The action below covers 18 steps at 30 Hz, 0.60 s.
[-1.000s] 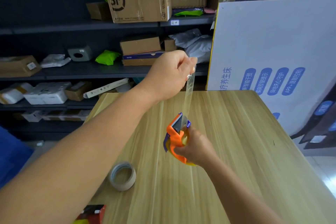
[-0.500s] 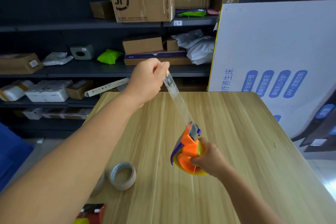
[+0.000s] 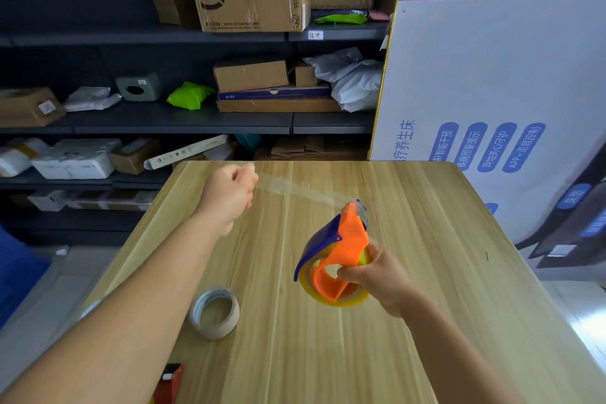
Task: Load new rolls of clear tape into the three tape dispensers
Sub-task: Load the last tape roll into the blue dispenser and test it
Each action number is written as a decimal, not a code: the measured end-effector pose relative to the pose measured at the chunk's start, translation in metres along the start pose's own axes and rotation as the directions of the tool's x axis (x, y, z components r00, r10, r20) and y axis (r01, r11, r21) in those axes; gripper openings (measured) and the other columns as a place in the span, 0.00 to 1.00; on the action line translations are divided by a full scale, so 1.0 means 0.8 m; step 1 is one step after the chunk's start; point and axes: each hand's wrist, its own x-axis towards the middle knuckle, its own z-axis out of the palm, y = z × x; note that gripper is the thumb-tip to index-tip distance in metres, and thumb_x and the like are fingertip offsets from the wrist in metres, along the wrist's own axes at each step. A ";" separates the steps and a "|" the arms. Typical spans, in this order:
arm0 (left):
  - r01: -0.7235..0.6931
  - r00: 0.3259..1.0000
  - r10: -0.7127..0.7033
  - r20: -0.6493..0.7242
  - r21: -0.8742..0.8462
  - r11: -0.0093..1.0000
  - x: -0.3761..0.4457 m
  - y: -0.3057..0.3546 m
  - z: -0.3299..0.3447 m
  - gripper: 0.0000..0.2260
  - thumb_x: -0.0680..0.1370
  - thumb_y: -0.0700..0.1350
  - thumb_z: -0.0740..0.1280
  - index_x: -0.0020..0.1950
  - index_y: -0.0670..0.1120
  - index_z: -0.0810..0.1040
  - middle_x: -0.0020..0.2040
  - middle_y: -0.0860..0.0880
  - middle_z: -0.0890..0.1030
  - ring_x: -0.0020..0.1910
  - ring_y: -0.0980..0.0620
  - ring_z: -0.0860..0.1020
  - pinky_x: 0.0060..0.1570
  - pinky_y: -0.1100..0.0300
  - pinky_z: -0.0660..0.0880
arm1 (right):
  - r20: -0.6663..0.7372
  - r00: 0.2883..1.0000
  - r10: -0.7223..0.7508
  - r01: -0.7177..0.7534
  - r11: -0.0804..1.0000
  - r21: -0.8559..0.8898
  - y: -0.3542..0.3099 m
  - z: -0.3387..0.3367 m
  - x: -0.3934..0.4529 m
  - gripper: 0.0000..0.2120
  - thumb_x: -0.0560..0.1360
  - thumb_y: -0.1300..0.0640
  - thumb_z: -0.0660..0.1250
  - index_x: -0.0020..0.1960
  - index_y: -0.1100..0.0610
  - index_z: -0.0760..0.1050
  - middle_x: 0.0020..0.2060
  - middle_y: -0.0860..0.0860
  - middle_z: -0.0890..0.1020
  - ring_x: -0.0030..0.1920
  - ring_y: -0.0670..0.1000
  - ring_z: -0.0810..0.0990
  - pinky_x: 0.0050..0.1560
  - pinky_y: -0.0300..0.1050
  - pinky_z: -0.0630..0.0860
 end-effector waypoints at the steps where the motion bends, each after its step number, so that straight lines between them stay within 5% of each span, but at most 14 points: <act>1: 0.057 0.998 -0.057 0.006 -0.029 0.998 -0.003 -0.012 0.001 0.14 0.81 0.49 0.59 0.42 0.42 0.76 0.29 0.52 0.69 0.28 0.54 0.67 0.34 0.58 0.69 | 0.020 1.000 -0.008 0.008 1.000 0.027 -0.001 0.000 0.001 0.18 0.59 0.62 0.75 0.44 0.46 0.78 0.36 0.47 0.83 0.37 0.47 0.82 0.37 0.41 0.78; 10: 0.312 0.950 -0.302 0.076 -0.215 0.926 -0.044 -0.072 0.014 0.11 0.80 0.48 0.61 0.48 0.41 0.78 0.32 0.50 0.69 0.31 0.53 0.68 0.36 0.58 0.71 | 0.111 0.993 -0.032 0.005 0.972 0.236 -0.004 0.004 0.001 0.18 0.58 0.64 0.73 0.47 0.54 0.78 0.35 0.50 0.82 0.36 0.48 0.82 0.38 0.41 0.78; 18: 0.436 0.893 -0.445 0.070 -0.386 0.813 -0.083 -0.097 0.027 0.10 0.80 0.43 0.62 0.40 0.41 0.74 0.29 0.50 0.69 0.26 0.54 0.66 0.31 0.60 0.70 | 0.113 0.993 -0.019 -0.013 0.959 0.282 -0.015 0.017 -0.005 0.20 0.58 0.63 0.73 0.50 0.59 0.77 0.35 0.52 0.81 0.38 0.51 0.79 0.43 0.48 0.76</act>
